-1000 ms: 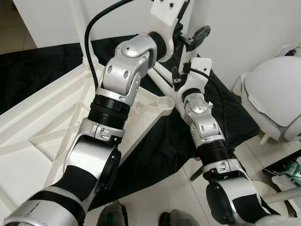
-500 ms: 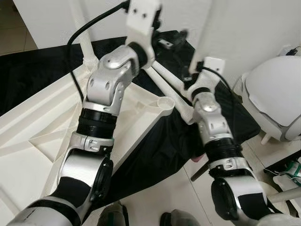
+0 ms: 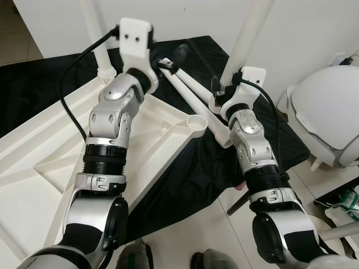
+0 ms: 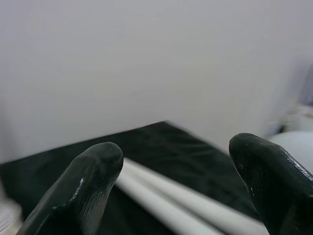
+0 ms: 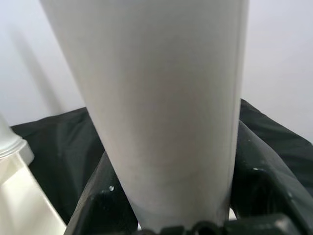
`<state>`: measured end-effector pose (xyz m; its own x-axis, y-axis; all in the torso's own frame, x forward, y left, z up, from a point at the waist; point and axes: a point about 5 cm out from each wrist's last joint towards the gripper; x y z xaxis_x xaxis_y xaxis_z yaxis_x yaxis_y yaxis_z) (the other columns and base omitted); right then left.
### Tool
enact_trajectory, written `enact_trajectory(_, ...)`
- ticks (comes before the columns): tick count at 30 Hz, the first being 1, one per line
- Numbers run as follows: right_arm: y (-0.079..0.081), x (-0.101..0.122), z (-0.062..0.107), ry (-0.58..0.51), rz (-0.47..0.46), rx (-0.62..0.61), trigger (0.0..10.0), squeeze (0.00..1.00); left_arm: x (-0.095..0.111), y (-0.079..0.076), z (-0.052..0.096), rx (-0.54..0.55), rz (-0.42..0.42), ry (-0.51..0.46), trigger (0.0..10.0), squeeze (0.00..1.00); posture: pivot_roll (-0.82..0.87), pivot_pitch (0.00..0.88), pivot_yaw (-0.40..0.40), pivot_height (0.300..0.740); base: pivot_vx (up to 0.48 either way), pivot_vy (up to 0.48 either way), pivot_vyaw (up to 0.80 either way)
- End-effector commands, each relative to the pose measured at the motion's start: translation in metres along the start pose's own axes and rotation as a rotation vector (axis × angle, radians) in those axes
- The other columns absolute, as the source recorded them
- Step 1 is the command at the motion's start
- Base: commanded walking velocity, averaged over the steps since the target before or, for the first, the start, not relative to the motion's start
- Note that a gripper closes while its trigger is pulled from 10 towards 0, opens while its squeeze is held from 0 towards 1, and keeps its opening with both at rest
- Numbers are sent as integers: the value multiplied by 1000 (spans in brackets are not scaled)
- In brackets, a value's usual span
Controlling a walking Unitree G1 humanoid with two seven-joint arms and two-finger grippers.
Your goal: Building children table
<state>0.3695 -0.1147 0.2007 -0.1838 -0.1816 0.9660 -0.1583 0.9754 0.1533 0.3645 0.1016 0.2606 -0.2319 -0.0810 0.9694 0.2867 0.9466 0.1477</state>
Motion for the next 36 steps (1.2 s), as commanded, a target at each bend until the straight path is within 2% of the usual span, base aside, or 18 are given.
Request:
enact_trajectory(1,0,2,1,-27,-1,11,10000,0,-28,3,8,50,20,133,10000,0,-68,0,10,740,0,0,0)
enact_trajectory(4,-1,4,0,-41,0,14,10000,0,-33,3,11,43,51,146,10000,0,-54,0,9,740,0,0,0)
enact_trajectory(9,-1,8,-2,-49,-37,19,10000,0,-35,-1,12,21,49,120,10000,0,-43,0,6,740,0,0,0)
enact_trajectory(12,-2,12,-4,-59,-65,38,10000,0,-41,-11,16,-4,-20,110,10000,0,-39,0,2,740,0,0,0)
enact_trajectory(13,-3,13,-4,-60,-70,41,10000,0,-40,-14,17,-14,-52,75,10000,0,-38,0,-4,740,0,0,0)
enact_trajectory(16,-4,13,-4,-61,-73,42,10000,0,-39,-17,18,-15,-73,51,10000,0,-38,0,-4,740,0,0,0)
enact_trajectory(18,-5,14,-4,-59,-70,45,10000,0,-40,-26,22,-56,-116,35,10000,0,-43,0,-10,740,0,0,0)
enact_trajectory(22,-7,14,-5,-60,-56,51,10000,0,-45,-44,33,-173,-113,32,10000,0,-47,0,-7,740,0,0,0)
enact_trajectory(24,-7,15,-5,-60,-54,52,10000,0,-45,-47,35,-197,-108,29,10000,0,-47,0,-7,740,0,0,0)
enact_trajectory(25,-8,17,-5,-66,-45,54,10000,0,-48,-60,45,-311,-163,23,10000,0,-43,0,1,740,0,0,0)
enact_trajectory(28,-8,17,-5,-68,-42,55,10000,0,-50,-65,50,-351,-192,24,10000,0,-41,0,0,740,0,0,0)
enact_trajectory(29,-9,18,-5,-69,-40,53,10000,0,-57,-71,55,-412,-237,51,10000,0,-38,0,0,740,0,0,0)
enact_trajectory(30,-9,18,-5,-69,-40,53,10000,0,-57,-71,55,-412,-237,51,10000,0,-38,0,0,740,0,0,0)
enact_trajectory(31,-10,18,-7,-68,-33,52,10000,0,-72,-77,63,-501,-315,110,10000,0,-33,0,0,740,0,0,0)
enact_trajectory(32,-10,18,-7,-68,-33,52,10000,0,-72,-77,63,-501,-315,110,10000,0,-33,0,0,740,0,0,0)
enact_trajectory(34,-9,20,-8,-69,-21,53,10000,0,-84,-80,67,-546,-318,189,10000,0,-33,0,4,740,0,0,0)
enact_trajectory(36,-10,20,-8,-70,-19,54,10000,0,-87,-80,68,-555,-324,207,10000,0,-34,0,5,740,0,0,0)
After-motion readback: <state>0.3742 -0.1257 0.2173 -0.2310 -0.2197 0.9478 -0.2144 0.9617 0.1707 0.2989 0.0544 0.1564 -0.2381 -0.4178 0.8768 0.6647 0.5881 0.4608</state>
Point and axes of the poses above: a point about 5 cm out from each wrist's last joint towards the gripper, its own z axis pointing back from the gripper into the wrist, its own x axis along the axis of the wrist's last joint, y = z × x, and after that the axes turned 12 degrees about -z, right-handed
